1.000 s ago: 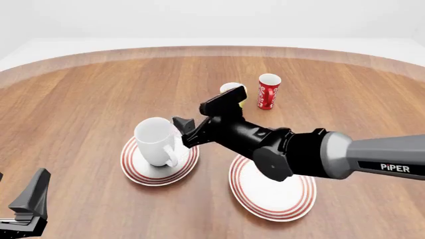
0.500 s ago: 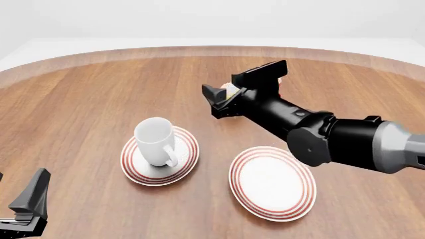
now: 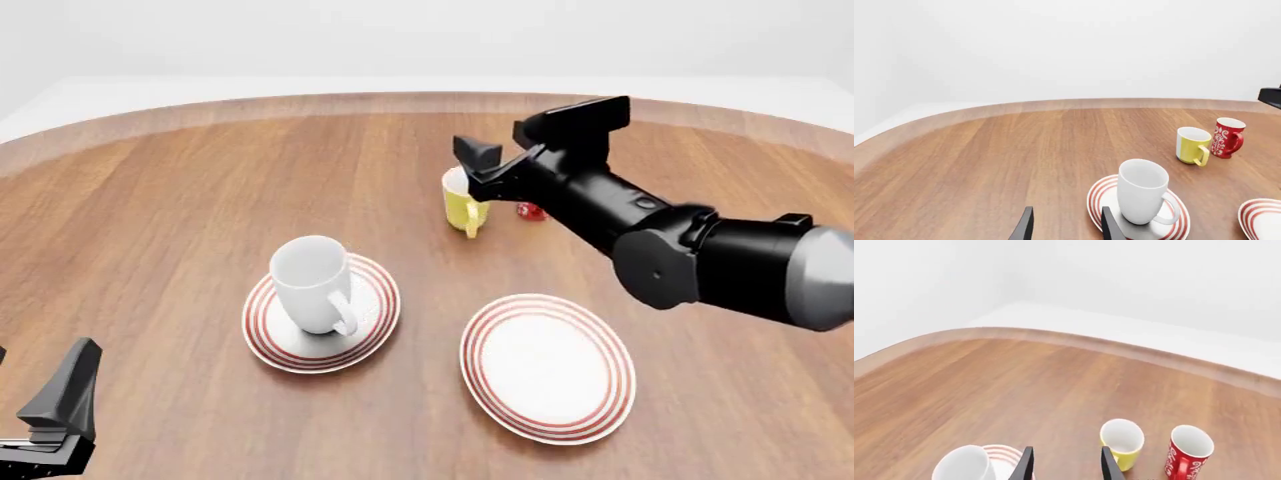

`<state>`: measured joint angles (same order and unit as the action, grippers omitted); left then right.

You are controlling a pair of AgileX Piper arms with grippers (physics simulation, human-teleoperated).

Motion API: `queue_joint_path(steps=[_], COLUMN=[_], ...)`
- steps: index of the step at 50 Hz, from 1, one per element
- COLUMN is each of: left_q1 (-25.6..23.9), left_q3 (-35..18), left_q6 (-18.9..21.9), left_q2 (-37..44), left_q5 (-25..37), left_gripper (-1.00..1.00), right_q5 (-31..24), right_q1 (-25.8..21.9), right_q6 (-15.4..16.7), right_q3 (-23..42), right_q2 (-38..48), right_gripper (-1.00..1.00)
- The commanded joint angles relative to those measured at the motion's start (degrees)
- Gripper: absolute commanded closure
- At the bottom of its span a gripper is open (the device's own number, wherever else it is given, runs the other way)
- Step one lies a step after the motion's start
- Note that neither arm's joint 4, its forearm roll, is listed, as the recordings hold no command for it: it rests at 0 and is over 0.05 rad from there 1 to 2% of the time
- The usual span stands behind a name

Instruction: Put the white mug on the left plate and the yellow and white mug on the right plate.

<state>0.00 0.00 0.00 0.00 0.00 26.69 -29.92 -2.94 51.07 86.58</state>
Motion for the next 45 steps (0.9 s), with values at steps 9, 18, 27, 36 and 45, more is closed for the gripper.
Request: queue_joint_path(steps=[9,18,27,36,45], left_q1=[0.0,0.0,0.0,0.0,0.0], left_q3=[0.0,0.0,0.0,0.0,0.0], left_q6=[0.0,0.0,0.0,0.0,0.0], left_q2=[0.0,0.0,0.0,0.0,0.0], left_q5=[0.0,0.0,0.0,0.0,0.0], left_gripper=[-1.00,-1.00,-1.00,-1.00,-1.00], right_q5=[-0.3,-2.7,-5.9,-8.5,-11.2], right_q1=[5.4,5.9,6.6,6.9,6.4], right_q6=[-2.1,-2.2,-2.6,-3.6,-4.4], right_q3=[2.4,5.1,8.2,10.9,13.5], right_q2=[3.4,6.2,8.7,11.4,13.3], right_gripper=[-1.00,-1.00,-1.00,-1.00,-1.00])
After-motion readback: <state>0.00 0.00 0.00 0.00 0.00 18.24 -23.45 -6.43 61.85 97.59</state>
